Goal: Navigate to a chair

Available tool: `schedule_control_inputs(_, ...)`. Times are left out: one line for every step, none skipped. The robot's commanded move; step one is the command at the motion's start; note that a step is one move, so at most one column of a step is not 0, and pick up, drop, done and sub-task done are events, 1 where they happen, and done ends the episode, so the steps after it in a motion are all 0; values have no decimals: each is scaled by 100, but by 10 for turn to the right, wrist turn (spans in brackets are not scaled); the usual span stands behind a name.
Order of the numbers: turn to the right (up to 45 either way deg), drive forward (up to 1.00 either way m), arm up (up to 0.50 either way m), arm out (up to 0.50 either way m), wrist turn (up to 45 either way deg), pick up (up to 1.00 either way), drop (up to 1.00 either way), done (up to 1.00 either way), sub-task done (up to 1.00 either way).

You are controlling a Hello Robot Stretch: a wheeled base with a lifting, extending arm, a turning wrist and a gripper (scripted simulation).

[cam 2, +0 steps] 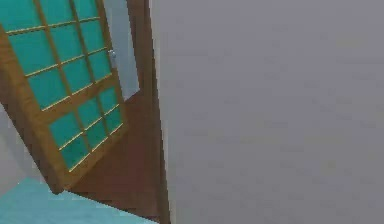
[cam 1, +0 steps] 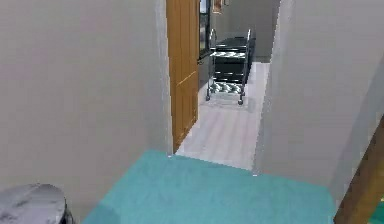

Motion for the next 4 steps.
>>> schedule_control_inputs(0, 100, 0, 0, 0, 0, 0, 0, 0)
schedule_control_inputs(-60, 0, 0, 0, 0, 0, 0, 0, 0)
schedule_control_inputs(0, 55, 0, 0, 0, 0, 0, 0, 0)
schedule_control_inputs(450, 0, 0, 0, 0, 0, 0, 0, 0)
